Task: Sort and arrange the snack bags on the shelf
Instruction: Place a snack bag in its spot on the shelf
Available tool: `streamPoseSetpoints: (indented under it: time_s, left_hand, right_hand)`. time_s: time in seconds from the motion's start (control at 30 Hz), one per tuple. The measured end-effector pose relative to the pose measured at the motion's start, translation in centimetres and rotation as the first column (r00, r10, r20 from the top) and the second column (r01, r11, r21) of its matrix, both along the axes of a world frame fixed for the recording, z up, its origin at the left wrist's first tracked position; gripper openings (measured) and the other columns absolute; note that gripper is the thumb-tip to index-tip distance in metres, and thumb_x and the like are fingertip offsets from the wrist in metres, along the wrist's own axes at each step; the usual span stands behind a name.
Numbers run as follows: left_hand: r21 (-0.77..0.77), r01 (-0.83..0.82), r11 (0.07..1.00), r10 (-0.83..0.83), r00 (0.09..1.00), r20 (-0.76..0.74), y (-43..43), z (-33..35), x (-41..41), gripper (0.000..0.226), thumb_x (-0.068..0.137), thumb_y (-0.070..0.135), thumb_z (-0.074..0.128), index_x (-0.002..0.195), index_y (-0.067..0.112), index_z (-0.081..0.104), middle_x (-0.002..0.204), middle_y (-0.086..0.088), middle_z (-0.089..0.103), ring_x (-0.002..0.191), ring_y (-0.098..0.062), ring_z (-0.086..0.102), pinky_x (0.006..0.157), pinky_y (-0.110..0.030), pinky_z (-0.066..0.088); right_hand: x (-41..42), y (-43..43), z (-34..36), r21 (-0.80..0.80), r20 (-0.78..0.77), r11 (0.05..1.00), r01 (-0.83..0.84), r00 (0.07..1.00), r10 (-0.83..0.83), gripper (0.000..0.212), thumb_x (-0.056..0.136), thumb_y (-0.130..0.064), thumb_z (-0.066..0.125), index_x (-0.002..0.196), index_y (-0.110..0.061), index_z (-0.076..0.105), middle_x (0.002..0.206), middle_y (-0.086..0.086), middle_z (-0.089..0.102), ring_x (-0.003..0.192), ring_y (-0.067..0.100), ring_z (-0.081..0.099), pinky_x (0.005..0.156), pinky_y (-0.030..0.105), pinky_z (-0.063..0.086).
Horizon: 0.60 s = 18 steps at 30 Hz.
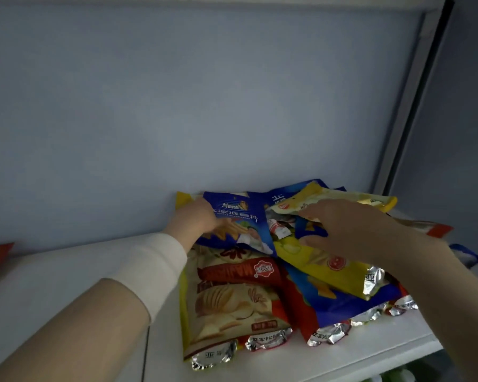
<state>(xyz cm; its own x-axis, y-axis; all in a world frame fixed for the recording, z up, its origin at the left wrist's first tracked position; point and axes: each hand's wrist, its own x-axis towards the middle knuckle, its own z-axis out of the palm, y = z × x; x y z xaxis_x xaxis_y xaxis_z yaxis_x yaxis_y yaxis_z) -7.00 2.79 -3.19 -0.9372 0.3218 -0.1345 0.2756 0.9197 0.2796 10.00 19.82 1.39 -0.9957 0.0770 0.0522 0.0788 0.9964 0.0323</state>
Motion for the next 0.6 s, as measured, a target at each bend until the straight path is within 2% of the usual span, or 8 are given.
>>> streamPoseSetpoints:
  time_s: [0.07,0.13,0.23,0.3,0.37,0.43,0.5,0.6]
  left_hand:
    - [0.051,-0.015,0.999,0.014,1.0,0.021,-0.1,-1.2,-1.4,0.074,0.063,0.068,0.064,0.114,0.014,0.061,0.104,-0.008,0.068,0.093,-0.024,0.065,0.085,-0.037,0.055]
    - [0.146,-0.057,0.988,0.056,0.998,0.014,-0.3,-0.3,-0.7,0.055,0.075,0.045,0.071,0.114,0.008,0.059,0.11,-0.008,0.065,0.1,-0.025,0.062,0.083,-0.032,0.052]
    - [0.268,-0.1,0.958,0.109,0.994,-0.021,-0.5,0.6,-0.4,0.033,0.09,0.02,0.06,0.113,-0.003,0.057,0.111,-0.013,0.06,0.109,-0.03,0.056,0.061,-0.021,0.038]
    - [0.385,-0.092,0.918,0.123,0.991,-0.056,-0.7,0.6,-0.6,0.025,0.092,0.014,0.057,0.108,-0.004,0.063,0.112,-0.018,0.065,0.106,-0.031,0.059,0.065,-0.023,0.038]
    - [0.553,-0.09,0.828,0.148,0.987,-0.06,-1.2,0.8,0.1,0.021,0.092,0.009,0.055,0.103,-0.004,0.067,0.104,-0.021,0.067,0.096,-0.03,0.062,0.075,-0.028,0.043]
    - [0.716,-0.09,0.693,0.19,0.98,-0.061,-1.8,1.0,1.3,0.017,0.092,0.006,0.055,0.101,-0.002,0.067,0.098,-0.022,0.067,0.088,-0.025,0.06,0.085,-0.039,0.048]
    - [0.833,-0.079,0.547,0.196,0.98,-0.036,-2.2,1.3,2.8,0.011,0.093,0.005,0.053,0.093,0.008,0.064,0.094,-0.016,0.066,0.087,-0.023,0.06,0.086,-0.04,0.049]
    - [0.946,-0.073,0.316,0.203,0.979,0.008,-2.2,1.5,5.4,0.018,0.095,0.006,0.049,0.084,0.018,0.058,0.09,-0.004,0.065,0.08,-0.018,0.062,0.076,-0.031,0.05]
  right_hand:
    - [-0.6,0.6,-0.3,-0.001,0.023,1.0,-0.006,1.0,0.007,0.058,0.09,-0.051,0.045,0.142,-0.03,0.033,0.141,-0.005,0.045,0.126,0.015,0.045,0.101,0.03,0.043]
    - [-1.2,1.3,-0.3,0.002,0.022,1.0,-0.028,0.999,0.028,0.058,0.089,-0.052,0.045,0.142,-0.031,0.033,0.14,-0.006,0.046,0.125,0.014,0.046,0.1,0.029,0.043]
    - [-2.0,1.8,0.1,-0.058,0.04,0.997,-0.055,0.998,0.057,0.054,0.088,-0.052,0.047,0.138,-0.031,0.039,0.135,-0.007,0.05,0.12,0.013,0.049,0.098,0.028,0.043]
    - [-2.5,2.2,0.2,-0.148,0.036,0.986,-0.076,0.996,0.082,0.053,0.087,-0.051,0.049,0.135,-0.029,0.044,0.134,-0.005,0.052,0.117,0.013,0.051,0.098,0.027,0.043]
    - [-3.1,2.6,0.1,-0.266,0.017,0.961,-0.081,0.996,0.089,0.059,0.087,-0.049,0.05,0.14,-0.026,0.039,0.141,-0.005,0.046,0.124,0.012,0.046,0.099,0.02,0.035]
    - [-3.6,2.9,-0.4,-0.436,-0.015,0.897,-0.066,0.998,0.066,0.066,0.087,-0.046,0.052,0.145,-0.023,0.029,0.146,-0.006,0.039,0.13,0.011,0.04,0.093,0.015,0.029]
    - [-4.1,3.0,-0.9,-0.632,-0.061,0.773,-0.055,0.998,0.022,0.074,0.085,-0.044,0.055,0.147,-0.019,0.023,0.147,-0.004,0.038,0.131,0.011,0.039,0.094,0.015,0.028]
    - [-4.2,2.6,-1.5,-0.859,-0.054,0.51,-0.051,0.998,0.008,0.076,0.084,-0.042,0.059,0.147,-0.018,0.022,0.146,-0.002,0.041,0.127,0.01,0.044,0.092,0.018,0.035]
